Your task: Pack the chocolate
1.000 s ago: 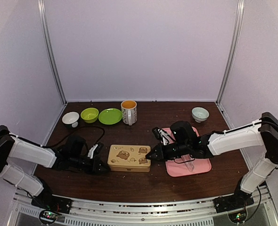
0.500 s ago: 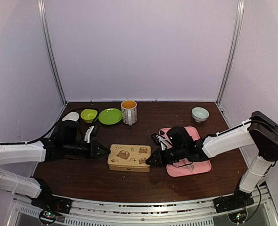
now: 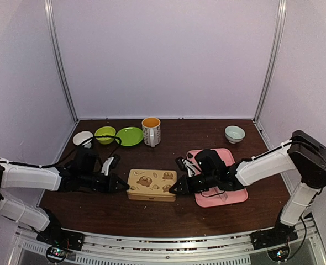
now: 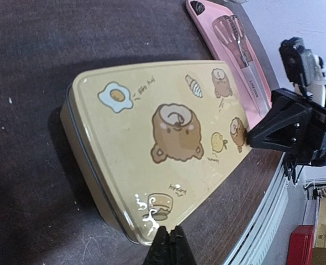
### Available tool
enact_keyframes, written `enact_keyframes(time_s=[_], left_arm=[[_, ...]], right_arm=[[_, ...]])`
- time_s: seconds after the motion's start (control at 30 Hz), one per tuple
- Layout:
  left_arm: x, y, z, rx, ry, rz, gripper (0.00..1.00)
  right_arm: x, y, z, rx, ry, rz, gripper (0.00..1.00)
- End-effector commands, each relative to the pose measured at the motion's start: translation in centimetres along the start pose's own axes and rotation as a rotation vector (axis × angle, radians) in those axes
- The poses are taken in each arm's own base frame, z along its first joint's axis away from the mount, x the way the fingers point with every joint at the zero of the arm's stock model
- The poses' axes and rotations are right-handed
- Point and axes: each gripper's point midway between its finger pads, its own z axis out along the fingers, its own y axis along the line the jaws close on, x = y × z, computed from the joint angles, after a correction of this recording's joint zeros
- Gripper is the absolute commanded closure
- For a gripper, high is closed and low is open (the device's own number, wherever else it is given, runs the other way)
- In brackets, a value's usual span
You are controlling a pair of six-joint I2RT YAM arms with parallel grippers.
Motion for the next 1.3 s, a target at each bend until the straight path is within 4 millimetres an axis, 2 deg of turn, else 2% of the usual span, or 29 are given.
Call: enact_keyframes(time_s=[0.0,0.07,0.17,0.27,0.43,0.57,0.6,0.63,0.67,0.7,0.73,0.77,0.83,0.87,0.93,1.0,1.13,1.27], left_arm=[[-2.4,-1.3,-1.7,-0.045,-0.05,0.081,1.0],[-3.2,-1.3,-2.5,-0.078,-0.084,0.101,1.0],[-4.7,-1.2,-4.4,-0.148,-0.167,0.147,0.93],[-6.4,-1.9,-6.8,-0.189,-0.274,0.209,0.87],[-8.8,-3.3,-10.9,-0.243,-0.448,0.318,0.73],[-10.4,-4.8,-14.3,-0.265,-0.59,0.404,0.61],[-10.7,-5.0,-15.0,-0.279,-0.619,0.417,0.55],[-11.0,-5.3,-15.8,-0.289,-0.646,0.434,0.46],[-11.3,-5.4,-16.5,-0.307,-0.669,0.446,0.2],[-11.5,-5.3,-17.1,-0.332,-0.688,0.453,0.05],[-11.7,-5.0,-17.9,-0.366,-0.706,0.455,0.02],[-11.9,-4.6,-18.6,-0.408,-0.73,0.455,0.02],[-12.1,-4.4,-19.5,-0.448,-0.757,0.481,0.02],[-12.1,-4.2,-19.8,-0.468,-0.767,0.495,0.02],[-12.3,-3.6,-20.3,-0.517,-0.792,0.509,0.02],[-12.6,-2.2,-20.5,-0.58,-0.805,0.475,0.02],[-14.2,-0.2,-20.8,-0.645,-0.773,0.407,0.02],[-15.6,3.5,-22.3,-0.746,-0.794,0.28,0.02]], right_arm=[[2.4,-2.8,1.3,0.06,0.055,0.032,1.0],[1.6,-2.1,0.2,0.066,0.022,0.006,1.0],[-0.3,-0.4,-2.0,0.077,-0.039,-0.083,1.0],[-2.2,0.7,-4.4,0.124,-0.104,-0.174,1.0],[-5.1,0.8,-9.2,0.239,-0.262,-0.286,1.0],[-7.6,1.0,-14.1,0.35,-0.41,-0.359,0.91],[-8.2,1.1,-15.4,0.378,-0.451,-0.377,0.86],[-8.7,1.2,-16.8,0.406,-0.495,-0.393,0.77],[-9.2,1.6,-18.5,0.425,-0.548,-0.408,0.64],[-9.5,1.6,-19.8,0.454,-0.585,-0.427,0.48],[-9.7,1.6,-20.9,0.474,-0.621,-0.44,0.3],[-9.8,1.7,-21.9,0.487,-0.654,-0.459,0.17],[-9.8,1.6,-23.5,0.516,-0.713,-0.489,0.04],[-9.8,1.3,-24.3,0.543,-0.745,-0.496,0.01],[-9.8,0.4,-25.6,0.603,-0.803,-0.505,0.0],[-10.1,-1.2,-27.1,0.706,-0.853,-0.482,0.0],[-11.4,-6.1,-30.2,0.913,-0.872,-0.343,0.0],[-12.5,-10.1,-33.3,1.001,-0.916,-0.222,0.0]])
